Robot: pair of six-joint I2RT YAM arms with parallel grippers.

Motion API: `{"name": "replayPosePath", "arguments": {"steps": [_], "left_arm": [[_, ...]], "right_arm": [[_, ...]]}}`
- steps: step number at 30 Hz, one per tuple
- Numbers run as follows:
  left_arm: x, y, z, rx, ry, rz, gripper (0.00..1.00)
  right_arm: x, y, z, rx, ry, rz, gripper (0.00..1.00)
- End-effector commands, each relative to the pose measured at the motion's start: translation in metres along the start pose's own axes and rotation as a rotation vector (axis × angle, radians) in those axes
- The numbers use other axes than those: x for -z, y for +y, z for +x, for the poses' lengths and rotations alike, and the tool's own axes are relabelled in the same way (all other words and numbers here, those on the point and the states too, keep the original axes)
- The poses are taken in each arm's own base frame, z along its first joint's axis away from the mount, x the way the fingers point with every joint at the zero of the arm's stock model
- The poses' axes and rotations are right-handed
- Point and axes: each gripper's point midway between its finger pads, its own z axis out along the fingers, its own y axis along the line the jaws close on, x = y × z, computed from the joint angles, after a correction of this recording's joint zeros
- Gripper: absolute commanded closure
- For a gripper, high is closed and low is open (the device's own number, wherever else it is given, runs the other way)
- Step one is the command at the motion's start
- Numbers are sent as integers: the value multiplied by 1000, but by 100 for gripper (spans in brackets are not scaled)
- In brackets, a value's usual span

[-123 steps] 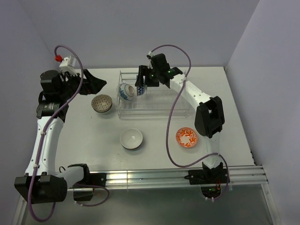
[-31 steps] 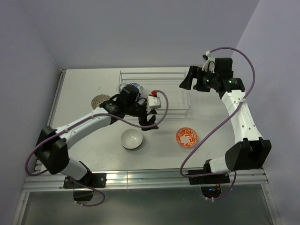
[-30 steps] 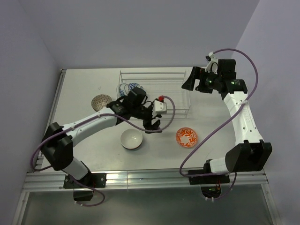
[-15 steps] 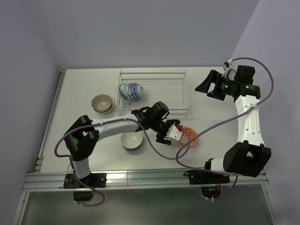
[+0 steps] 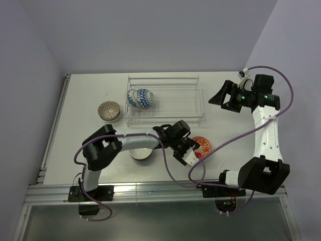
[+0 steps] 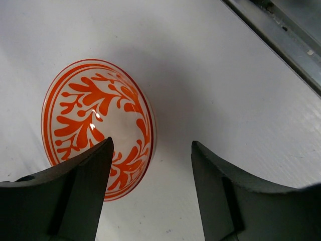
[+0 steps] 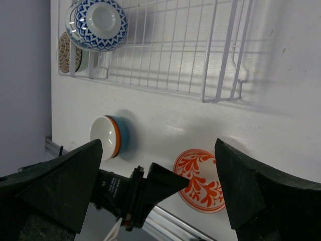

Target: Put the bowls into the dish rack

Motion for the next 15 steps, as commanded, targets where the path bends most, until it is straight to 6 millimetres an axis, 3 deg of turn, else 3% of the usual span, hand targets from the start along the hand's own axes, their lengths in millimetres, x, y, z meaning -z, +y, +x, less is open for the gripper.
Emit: {"name": "replayPosePath", "arguments": {"steps": [1, 9, 15], "left_arm": [[-7, 20, -13, -121, -24, -39, 32], [-17, 24, -5, -142, 6, -46, 58], [-16, 22, 1, -163, 37, -39, 67]], "right_arm": [[11, 12, 5, 23, 10, -48, 0], [12, 12, 12, 20, 23, -60, 0], [12, 13, 12, 24, 18, -69, 0]]}}
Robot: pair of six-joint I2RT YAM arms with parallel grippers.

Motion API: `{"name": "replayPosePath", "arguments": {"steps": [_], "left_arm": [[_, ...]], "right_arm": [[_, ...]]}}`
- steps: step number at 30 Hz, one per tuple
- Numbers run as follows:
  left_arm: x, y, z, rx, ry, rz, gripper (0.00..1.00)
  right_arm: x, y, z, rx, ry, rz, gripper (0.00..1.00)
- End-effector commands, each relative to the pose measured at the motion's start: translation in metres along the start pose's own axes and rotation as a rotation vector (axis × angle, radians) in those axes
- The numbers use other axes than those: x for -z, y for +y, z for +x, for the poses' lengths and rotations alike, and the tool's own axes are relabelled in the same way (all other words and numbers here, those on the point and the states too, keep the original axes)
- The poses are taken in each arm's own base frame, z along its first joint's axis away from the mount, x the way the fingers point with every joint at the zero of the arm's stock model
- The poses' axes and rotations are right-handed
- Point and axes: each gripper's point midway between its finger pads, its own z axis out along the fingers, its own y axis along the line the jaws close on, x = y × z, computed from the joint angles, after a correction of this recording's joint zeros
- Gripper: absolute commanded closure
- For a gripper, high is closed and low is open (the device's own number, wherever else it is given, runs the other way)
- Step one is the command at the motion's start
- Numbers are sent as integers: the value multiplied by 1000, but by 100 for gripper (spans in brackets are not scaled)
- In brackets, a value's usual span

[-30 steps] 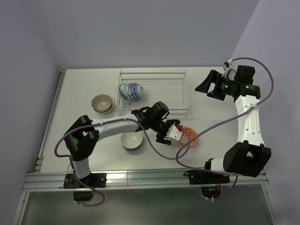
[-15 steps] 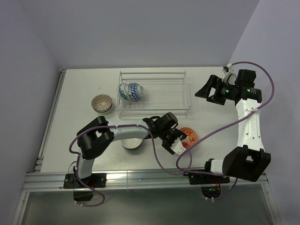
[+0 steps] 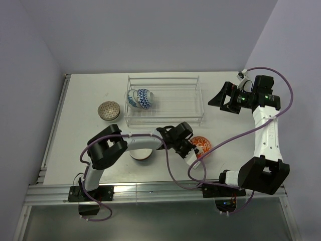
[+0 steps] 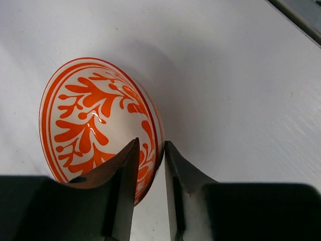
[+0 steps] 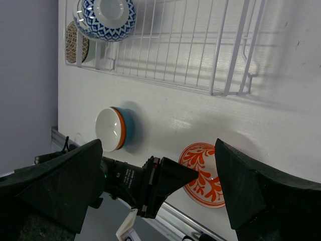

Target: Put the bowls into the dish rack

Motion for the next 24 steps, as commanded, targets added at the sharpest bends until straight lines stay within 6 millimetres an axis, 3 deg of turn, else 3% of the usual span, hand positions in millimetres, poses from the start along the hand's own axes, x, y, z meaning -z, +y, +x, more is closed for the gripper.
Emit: {"name": "replayPosePath", "arguments": {"steps": [1, 5, 11, 20, 24], "left_arm": [[3, 17, -10, -77, -5, -37, 69], [6, 10, -5, -55, 21, -26, 80], [25, -5, -6, -10, 51, -32, 100], [86, 0, -59, 122, 21, -155, 100], [129, 14, -88, 208, -22, -281, 100]], "right_arm": [[8, 9, 1, 30, -22, -26, 0], [9, 14, -2, 24, -31, -44, 0], [11, 20, -8, 32, -59, -59, 0], [18, 50, -38, 27, -119, -178, 0], [19, 53, -50, 2, -145, -175, 0]]}}
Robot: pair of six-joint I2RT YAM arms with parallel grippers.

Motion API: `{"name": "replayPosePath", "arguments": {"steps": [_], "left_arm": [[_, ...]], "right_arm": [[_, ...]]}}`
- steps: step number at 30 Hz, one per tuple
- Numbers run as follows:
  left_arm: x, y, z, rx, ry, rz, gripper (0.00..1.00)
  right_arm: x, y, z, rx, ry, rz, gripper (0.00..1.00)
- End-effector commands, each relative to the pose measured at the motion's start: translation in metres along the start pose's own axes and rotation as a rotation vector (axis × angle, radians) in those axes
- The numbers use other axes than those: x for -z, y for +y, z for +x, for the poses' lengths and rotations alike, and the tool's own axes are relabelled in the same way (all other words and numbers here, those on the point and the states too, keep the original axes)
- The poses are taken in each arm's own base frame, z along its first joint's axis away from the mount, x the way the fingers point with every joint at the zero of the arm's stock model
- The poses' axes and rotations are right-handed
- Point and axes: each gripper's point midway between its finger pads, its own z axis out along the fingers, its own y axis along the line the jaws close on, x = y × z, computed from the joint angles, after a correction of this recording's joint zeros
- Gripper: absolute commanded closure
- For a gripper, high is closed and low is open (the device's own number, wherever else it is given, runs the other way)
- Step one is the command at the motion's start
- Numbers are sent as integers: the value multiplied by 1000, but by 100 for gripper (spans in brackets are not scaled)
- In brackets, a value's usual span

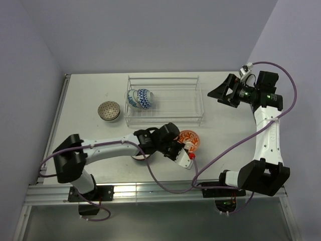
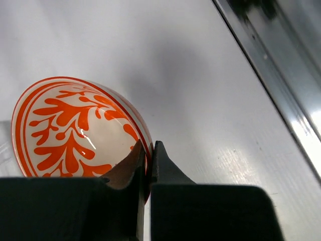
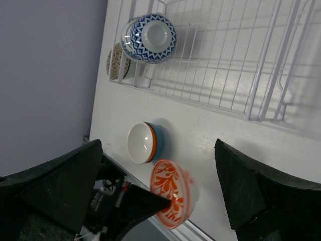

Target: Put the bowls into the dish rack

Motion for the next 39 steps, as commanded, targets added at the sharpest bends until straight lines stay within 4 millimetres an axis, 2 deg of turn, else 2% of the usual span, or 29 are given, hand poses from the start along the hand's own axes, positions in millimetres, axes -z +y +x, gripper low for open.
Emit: {"name": "replayPosePath", "arguments": {"steps": [1, 2, 4, 5, 11, 13, 14, 17, 18, 20, 21, 23, 27, 29, 30, 34, 39], "left_arm": [[52, 35, -49, 73, -113, -208, 100], [71, 41, -59, 74, -142, -261, 100], [87, 45, -63, 120, -163, -319, 100], [103, 52, -71, 127, -192, -366, 100], [150, 76, -74, 239, -273, -501, 100], [166, 90, -66, 308, -297, -555, 100], [180, 102, -61, 325, -318, -602, 100], [203, 124, -57, 397, -371, -688, 100], [216, 137, -54, 428, -390, -730, 100], [226, 149, -46, 466, -408, -759, 100], [234, 155, -49, 487, -437, -777, 100], [239, 162, -42, 515, -448, -788, 100], [240, 165, -41, 560, -487, -772, 100], [242, 167, -42, 566, -501, -771, 100], [241, 167, -43, 582, -514, -763, 100], [247, 170, -48, 600, -550, -759, 100], [248, 168, -51, 597, -562, -753, 100]], "right_arm": [[5, 19, -29, 37, -79, -45, 0], [4, 18, -30, 29, -81, -45, 0], [3, 21, -32, 17, -79, -63, 0], [3, 23, -33, 11, -75, -72, 0], [-4, 39, -39, -5, -54, -152, 0], [-7, 46, -40, -7, -49, -179, 0], [-11, 53, -37, 2, -36, -199, 0], [-23, 70, -31, 11, -10, -229, 0], [-26, 73, -30, 0, -3, -231, 0], [-37, 82, -24, -3, 23, -239, 0], [-39, 86, -24, 2, 26, -238, 0], [-47, 92, -20, -1, 41, -237, 0], [-63, 127, -5, 46, 79, -316, 0], [-71, 134, 1, 46, 97, -334, 0], [-75, 144, 8, 64, 117, -360, 0], [-88, 162, 25, 90, 176, -407, 0], [-90, 176, 35, 122, 196, -441, 0]]}}
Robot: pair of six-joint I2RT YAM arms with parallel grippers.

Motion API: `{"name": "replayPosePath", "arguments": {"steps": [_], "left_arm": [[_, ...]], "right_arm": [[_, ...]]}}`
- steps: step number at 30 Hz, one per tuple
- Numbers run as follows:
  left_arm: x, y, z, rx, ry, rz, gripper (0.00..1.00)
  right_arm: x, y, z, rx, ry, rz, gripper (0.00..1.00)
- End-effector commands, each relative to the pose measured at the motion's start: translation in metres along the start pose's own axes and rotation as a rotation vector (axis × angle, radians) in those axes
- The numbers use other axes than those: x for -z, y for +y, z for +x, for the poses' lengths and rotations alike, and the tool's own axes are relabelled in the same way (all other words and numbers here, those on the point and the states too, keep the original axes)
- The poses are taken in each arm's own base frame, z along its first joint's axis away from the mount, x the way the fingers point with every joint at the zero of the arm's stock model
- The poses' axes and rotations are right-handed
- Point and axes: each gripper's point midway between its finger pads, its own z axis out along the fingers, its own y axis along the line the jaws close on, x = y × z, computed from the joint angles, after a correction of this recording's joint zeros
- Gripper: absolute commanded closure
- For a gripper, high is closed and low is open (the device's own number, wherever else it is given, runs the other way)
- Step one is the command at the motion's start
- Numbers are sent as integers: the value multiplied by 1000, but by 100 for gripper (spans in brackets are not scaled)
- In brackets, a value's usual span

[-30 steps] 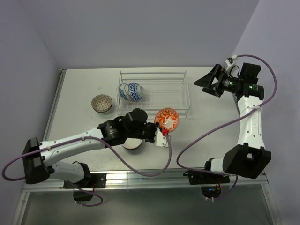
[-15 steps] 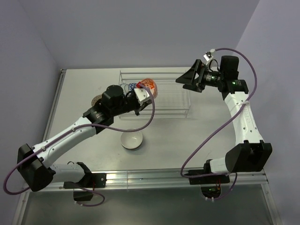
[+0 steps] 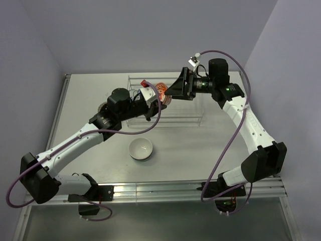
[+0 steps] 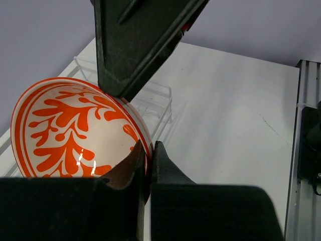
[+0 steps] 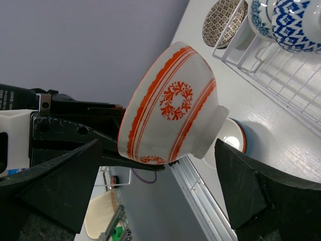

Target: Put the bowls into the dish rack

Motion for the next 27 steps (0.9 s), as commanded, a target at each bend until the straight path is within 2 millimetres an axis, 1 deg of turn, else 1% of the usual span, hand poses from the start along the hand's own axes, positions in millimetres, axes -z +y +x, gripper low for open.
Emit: {"name": "replayPosePath", "arguments": {"steps": [1, 9, 10, 12, 16, 19, 22, 23, 25, 26, 27], "left_arm": [[8, 0, -68, -62, -197, 11, 100], [10, 1, -67, -64, -209, 5, 100], [10, 1, -67, -64, -209, 5, 100], [9, 1, -68, -66, -213, 5, 100], [8, 3, -65, -71, -206, -6, 100], [8, 4, -62, -72, -198, -8, 100], [7, 4, -59, -71, -193, -10, 100], [7, 5, -59, -72, -192, -12, 100], [6, 5, -58, -74, -190, -13, 100], [6, 6, -56, -75, -185, -15, 100], [5, 5, -55, -75, -185, -13, 100]], "right_arm": [[-2, 25, -14, 86, -39, -46, 0], [-12, 12, -6, 34, -6, -41, 0], [-13, 11, -2, 10, 6, -49, 0], [-14, 11, -1, -3, 5, -62, 0], [-15, 13, 3, -42, 23, -97, 0], [-15, 15, 2, -39, 20, -102, 2], [-15, 17, 2, -40, 20, -113, 9], [-15, 19, 1, -37, 19, -120, 15], [-14, 20, 2, -42, 23, -128, 21], [-14, 22, 2, -38, 22, -135, 28], [-13, 23, 3, -44, 26, -140, 31]]}}
